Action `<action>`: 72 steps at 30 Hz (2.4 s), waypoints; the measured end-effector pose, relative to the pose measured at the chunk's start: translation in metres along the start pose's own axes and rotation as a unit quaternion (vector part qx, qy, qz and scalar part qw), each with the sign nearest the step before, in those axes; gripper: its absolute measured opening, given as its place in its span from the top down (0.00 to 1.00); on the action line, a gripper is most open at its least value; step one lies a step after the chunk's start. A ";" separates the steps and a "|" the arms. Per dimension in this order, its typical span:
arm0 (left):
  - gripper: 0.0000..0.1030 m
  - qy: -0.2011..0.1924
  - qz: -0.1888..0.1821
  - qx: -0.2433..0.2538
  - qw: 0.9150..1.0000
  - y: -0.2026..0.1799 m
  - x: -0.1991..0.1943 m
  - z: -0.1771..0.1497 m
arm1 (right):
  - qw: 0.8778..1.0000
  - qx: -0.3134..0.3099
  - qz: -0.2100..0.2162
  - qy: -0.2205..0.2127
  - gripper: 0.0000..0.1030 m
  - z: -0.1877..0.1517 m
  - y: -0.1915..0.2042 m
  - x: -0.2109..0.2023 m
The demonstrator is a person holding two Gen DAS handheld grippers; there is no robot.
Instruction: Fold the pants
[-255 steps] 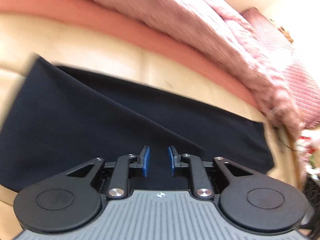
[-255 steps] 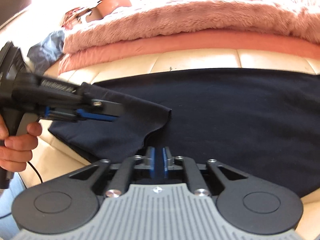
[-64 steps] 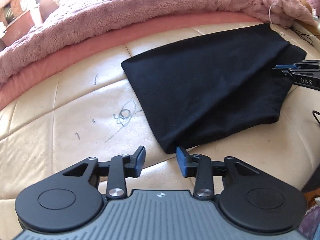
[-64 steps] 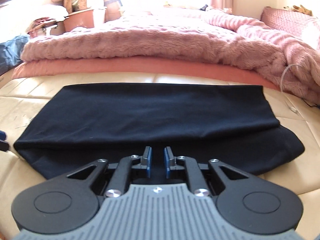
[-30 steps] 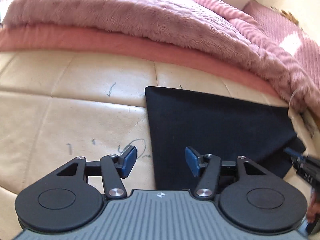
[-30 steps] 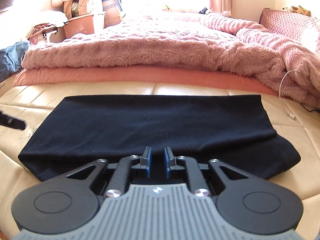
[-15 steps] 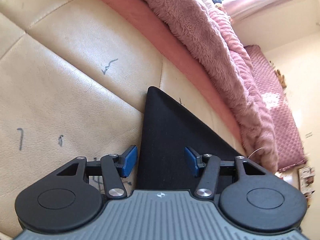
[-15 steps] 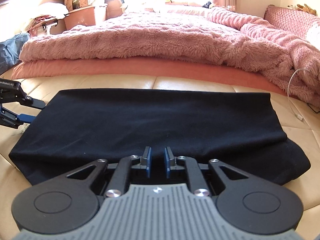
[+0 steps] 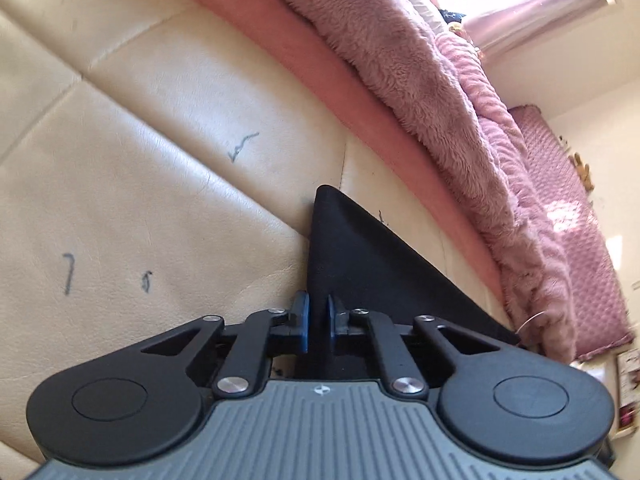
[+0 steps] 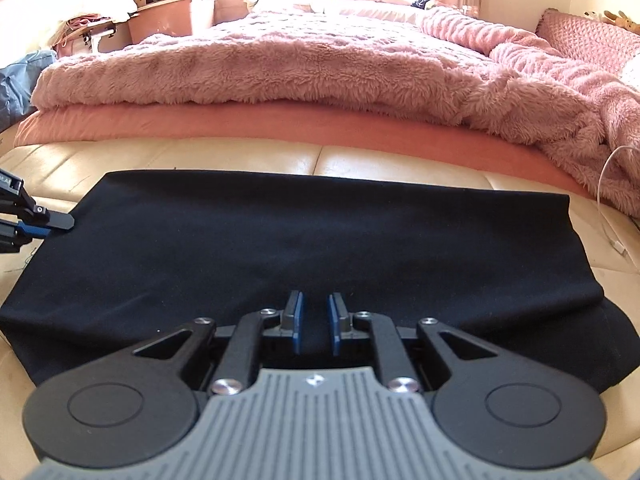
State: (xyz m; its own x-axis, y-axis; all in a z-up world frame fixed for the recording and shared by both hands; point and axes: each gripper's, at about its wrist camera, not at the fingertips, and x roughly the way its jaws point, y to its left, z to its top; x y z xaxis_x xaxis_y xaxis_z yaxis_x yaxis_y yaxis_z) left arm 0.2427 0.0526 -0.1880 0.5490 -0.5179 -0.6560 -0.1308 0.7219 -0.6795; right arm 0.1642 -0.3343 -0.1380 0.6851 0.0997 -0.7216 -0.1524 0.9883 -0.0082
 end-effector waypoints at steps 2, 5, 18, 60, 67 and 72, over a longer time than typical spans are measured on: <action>0.92 0.000 0.000 0.004 1.000 0.004 -0.009 0.001 | 1.000 -0.003 0.002 0.005 0.91 0.001 0.006 -0.001; 0.92 -0.001 0.015 0.010 1.000 0.020 -0.033 0.006 | 1.000 -0.008 0.019 0.013 0.90 0.003 0.024 -0.004; 0.69 0.044 -0.002 -0.057 0.997 0.115 -0.084 0.041 | 0.993 -0.063 0.099 0.029 0.91 0.012 0.119 -0.005; 0.93 0.010 -0.007 0.027 1.000 -0.060 -0.106 0.060 | 0.990 -0.050 0.128 0.026 1.00 0.065 0.117 0.028; 0.93 0.018 0.000 0.043 0.999 -0.101 -0.100 0.053 | 0.988 -0.050 0.132 0.058 1.00 0.021 0.121 0.002; 0.93 0.021 0.012 0.044 0.999 -0.127 -0.097 0.049 | 0.988 -0.044 0.138 0.052 1.00 0.019 0.118 0.000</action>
State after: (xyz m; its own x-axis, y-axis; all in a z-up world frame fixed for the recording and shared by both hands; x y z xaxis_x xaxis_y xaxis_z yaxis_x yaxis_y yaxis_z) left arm 0.2467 0.0337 -0.0219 0.5109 -0.5169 -0.6869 -0.0699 0.7714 -0.6325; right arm 0.1599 -0.2156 -0.1263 0.5321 0.3476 -0.7721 -0.3875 0.9107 0.1429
